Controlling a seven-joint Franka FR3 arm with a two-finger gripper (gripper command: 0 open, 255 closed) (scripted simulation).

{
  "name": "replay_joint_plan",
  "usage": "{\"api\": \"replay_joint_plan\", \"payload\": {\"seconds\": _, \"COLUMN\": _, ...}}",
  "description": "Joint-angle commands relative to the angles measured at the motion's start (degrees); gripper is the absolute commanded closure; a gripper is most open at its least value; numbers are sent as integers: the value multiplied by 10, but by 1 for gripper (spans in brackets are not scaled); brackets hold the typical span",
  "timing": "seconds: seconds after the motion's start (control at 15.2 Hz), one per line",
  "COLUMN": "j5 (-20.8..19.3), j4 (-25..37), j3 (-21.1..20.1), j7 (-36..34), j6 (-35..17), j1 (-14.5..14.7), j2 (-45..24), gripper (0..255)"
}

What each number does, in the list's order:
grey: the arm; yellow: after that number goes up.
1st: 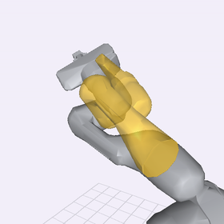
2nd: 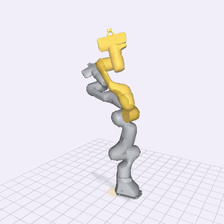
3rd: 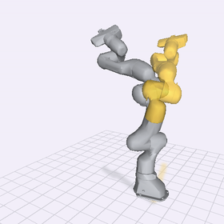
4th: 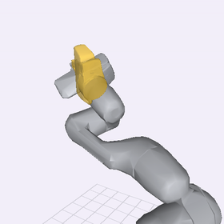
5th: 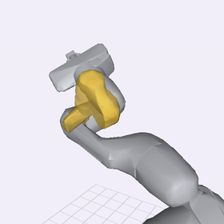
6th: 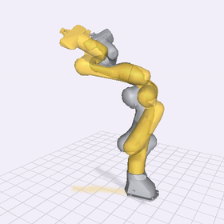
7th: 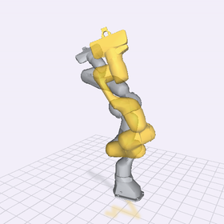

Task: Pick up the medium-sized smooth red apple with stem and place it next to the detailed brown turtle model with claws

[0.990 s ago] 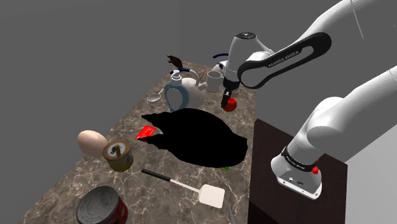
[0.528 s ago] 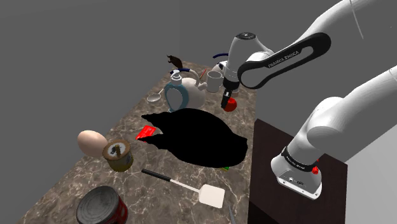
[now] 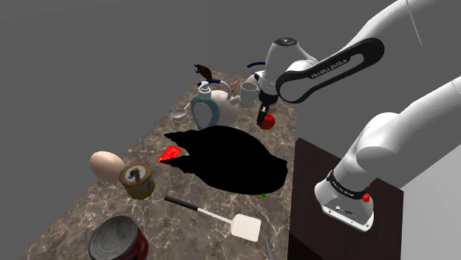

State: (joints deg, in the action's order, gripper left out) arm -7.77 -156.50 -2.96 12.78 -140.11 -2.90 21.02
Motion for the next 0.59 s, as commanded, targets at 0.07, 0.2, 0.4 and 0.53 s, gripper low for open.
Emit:
{"api": "replay_joint_plan", "payload": {"seconds": 0.07, "j5": 2, "j4": 3, "j3": 1, "j7": 2, "j6": 10, "j1": 1, "j2": 6, "gripper": 255}}
{"api": "replay_joint_plan", "payload": {"seconds": 0.2, "j5": 5, "j4": 10, "j3": 1, "j7": 5, "j6": 29, "j1": 2, "j2": 18, "gripper": 255}}
{"api": "replay_joint_plan", "payload": {"seconds": 0.4, "j5": 9, "j4": 22, "j3": 3, "j7": 10, "j6": 58, "j1": 4, "j2": 36, "gripper": 255}}
{"api": "replay_joint_plan", "payload": {"seconds": 0.53, "j5": 11, "j4": 30, "j3": 3, "j7": 13, "j6": 77, "j1": 6, "j2": 46, "gripper": 255}}
